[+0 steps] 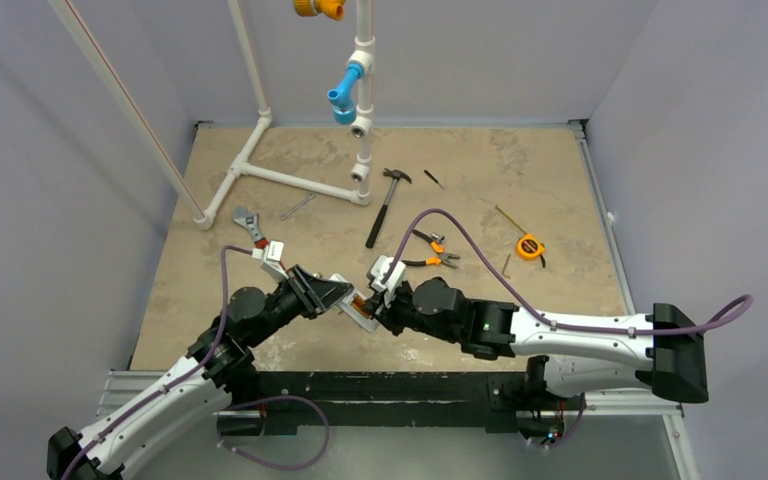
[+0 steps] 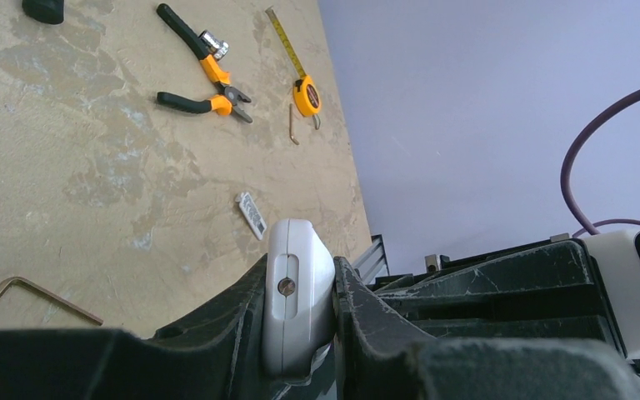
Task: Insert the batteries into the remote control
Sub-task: Load the battery into the remote control.
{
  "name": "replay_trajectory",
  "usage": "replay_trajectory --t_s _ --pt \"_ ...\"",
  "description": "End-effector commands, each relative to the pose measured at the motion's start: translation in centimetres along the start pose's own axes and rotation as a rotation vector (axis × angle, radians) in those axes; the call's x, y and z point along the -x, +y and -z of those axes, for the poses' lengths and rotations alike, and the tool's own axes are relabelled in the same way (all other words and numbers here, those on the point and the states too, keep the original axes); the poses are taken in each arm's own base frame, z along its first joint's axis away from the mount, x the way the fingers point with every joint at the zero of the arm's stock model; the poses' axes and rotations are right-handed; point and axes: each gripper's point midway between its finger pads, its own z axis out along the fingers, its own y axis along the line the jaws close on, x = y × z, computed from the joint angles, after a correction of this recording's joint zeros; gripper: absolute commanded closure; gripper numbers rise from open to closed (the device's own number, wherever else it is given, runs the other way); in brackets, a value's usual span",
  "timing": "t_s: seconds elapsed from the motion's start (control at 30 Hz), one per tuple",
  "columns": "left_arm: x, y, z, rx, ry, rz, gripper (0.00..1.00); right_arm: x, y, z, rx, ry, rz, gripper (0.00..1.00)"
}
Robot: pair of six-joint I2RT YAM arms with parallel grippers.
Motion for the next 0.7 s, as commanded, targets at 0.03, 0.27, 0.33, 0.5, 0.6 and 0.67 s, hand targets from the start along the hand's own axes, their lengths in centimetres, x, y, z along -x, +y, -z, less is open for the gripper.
replay_trajectory --t_s 0.03,0.27,0.33,0.5,0.6,0.67 --pt "1.3 -2.9 0.2 -0.089 -0.038 0.007 1.00 3.3 -0.8 0.6 -0.050 -0.108 0.009 1.00" --pt "1.3 -3.0 0.2 -0.091 -0.038 0.007 1.00 2.5 -0.4 0.1 -0.042 -0.071 0.010 1.00" --pt "1.3 -3.0 0.2 -0.091 -0.038 0.008 1.00 2.5 -0.3 -0.1 -0.037 -0.068 0.012 1.00" --pt "1.3 -2.8 0.2 -0.085 -0.038 0.009 1.00 2.4 0.2 -0.2 -0.020 -0.055 0.016 1.00" --pt "1.2 -2.8 0.2 -0.085 -0.038 0.010 1.00 2.1 0.3 -0.3 -0.017 -0.047 0.021 0.99" --pt "1.3 -2.8 0.2 -0.088 -0.039 0.010 1.00 1.9 0.2 -0.3 -0.023 -0.042 0.021 0.97"
